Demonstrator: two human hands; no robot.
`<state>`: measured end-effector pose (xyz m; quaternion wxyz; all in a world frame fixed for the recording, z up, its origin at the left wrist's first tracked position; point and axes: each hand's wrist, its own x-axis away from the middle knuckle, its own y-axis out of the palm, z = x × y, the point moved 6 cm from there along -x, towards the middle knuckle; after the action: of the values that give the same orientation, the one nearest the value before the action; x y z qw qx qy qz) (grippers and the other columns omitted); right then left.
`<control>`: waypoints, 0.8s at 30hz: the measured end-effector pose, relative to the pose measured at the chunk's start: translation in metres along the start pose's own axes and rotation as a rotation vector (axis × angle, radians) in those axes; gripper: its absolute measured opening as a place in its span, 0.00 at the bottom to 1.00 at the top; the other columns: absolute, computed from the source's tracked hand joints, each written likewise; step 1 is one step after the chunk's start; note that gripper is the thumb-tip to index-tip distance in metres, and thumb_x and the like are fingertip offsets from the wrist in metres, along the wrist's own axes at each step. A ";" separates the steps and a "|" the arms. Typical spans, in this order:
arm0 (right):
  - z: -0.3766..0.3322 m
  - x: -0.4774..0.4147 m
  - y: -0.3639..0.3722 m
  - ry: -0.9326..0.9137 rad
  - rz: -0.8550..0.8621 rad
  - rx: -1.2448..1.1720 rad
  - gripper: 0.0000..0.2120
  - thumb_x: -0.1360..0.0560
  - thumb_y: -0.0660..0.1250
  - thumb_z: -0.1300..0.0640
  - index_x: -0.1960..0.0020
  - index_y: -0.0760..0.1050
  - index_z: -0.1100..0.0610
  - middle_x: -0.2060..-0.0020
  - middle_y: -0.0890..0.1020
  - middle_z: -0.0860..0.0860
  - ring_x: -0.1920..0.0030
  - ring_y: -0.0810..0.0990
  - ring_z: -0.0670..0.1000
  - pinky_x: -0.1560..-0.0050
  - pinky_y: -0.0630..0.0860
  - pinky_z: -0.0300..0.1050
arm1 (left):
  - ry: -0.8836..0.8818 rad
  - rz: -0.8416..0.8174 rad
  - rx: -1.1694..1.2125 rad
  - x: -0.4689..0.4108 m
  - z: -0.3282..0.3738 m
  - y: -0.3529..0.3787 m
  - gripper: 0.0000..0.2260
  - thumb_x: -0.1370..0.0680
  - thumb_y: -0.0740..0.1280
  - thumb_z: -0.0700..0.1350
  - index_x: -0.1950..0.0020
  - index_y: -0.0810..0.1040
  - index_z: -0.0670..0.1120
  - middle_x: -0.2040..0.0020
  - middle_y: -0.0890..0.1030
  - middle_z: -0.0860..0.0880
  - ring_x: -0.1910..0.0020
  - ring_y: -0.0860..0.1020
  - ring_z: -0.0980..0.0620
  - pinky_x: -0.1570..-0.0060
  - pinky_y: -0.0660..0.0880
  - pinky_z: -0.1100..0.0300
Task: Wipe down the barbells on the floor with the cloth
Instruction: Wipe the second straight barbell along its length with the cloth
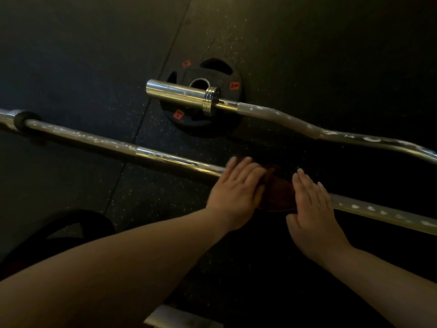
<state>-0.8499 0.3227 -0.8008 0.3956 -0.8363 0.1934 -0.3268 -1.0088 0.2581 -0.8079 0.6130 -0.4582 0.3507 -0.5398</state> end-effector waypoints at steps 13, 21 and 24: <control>-0.028 -0.018 0.007 -0.265 0.054 0.074 0.32 0.14 0.51 0.51 0.19 0.34 0.50 0.19 0.35 0.46 0.20 0.36 0.43 0.20 0.37 0.45 | -0.072 -0.017 0.400 -0.004 0.026 -0.001 0.25 0.16 0.53 0.45 0.19 0.56 0.45 0.18 0.56 0.49 0.21 0.43 0.60 0.22 0.37 0.59; 0.016 -0.007 -0.010 -0.098 0.160 0.226 0.23 0.18 0.57 0.53 0.27 0.67 0.63 0.31 0.69 0.59 0.30 0.67 0.62 0.25 0.58 0.57 | -0.101 -0.059 0.107 0.014 -0.007 0.009 0.23 0.14 0.47 0.51 0.18 0.55 0.46 0.17 0.51 0.50 0.19 0.39 0.56 0.24 0.31 0.57; -0.005 -0.027 -0.011 0.025 0.121 0.162 0.25 0.18 0.57 0.50 0.24 0.63 0.58 0.25 0.66 0.55 0.23 0.59 0.54 0.21 0.43 0.53 | -0.116 -0.032 0.038 0.012 -0.004 0.011 0.24 0.14 0.49 0.50 0.18 0.53 0.45 0.17 0.49 0.48 0.20 0.37 0.54 0.24 0.30 0.56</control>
<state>-0.8723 0.3427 -0.7998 0.4785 -0.7843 0.2213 -0.3271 -1.0072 0.2455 -0.8185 0.6321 -0.4825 0.2968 -0.5288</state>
